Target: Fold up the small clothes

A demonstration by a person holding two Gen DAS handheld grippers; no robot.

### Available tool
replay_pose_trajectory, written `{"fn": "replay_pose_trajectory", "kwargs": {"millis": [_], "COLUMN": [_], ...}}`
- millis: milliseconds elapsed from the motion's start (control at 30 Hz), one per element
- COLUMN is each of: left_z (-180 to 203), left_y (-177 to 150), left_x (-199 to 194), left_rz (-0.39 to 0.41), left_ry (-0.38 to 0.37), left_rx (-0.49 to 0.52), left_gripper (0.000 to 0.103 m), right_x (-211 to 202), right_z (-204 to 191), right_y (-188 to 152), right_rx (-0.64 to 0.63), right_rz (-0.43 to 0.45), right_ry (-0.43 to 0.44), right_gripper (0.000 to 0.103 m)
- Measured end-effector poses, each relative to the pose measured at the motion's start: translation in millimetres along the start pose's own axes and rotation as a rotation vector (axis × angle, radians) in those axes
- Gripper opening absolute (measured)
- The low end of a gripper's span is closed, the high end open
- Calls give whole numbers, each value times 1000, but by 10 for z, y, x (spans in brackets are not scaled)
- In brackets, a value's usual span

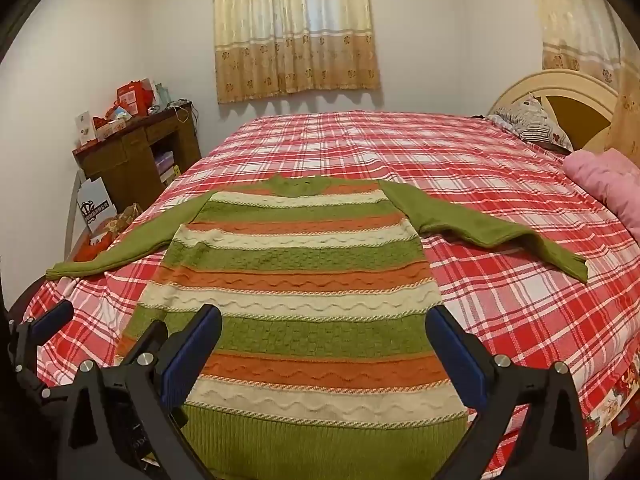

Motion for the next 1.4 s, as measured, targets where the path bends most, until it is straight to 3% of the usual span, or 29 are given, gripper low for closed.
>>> {"fn": "replay_pose_trajectory", "kwargs": {"millis": [1400], "left_z": [-38], "left_y": [-70], "left_x": [29], "left_rz": [-23], "left_ry": [6], "left_rx": [-11], "left_gripper": [103], "right_x": [19], "right_z": [-58], "right_y": [-50], "right_rx": [-7], "right_rz": [-14], "right_ry": [22], "right_gripper": [102]}}
Point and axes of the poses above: each gripper's, at about its wrist camera, not at the fingertips, and x roughly the way its jaws point, z to its right, y to its top, the point moved 4 cm from there along x, roughly the way its jaws point, and after that the axes turned 13 degrees about z, right-handed, at the moved point
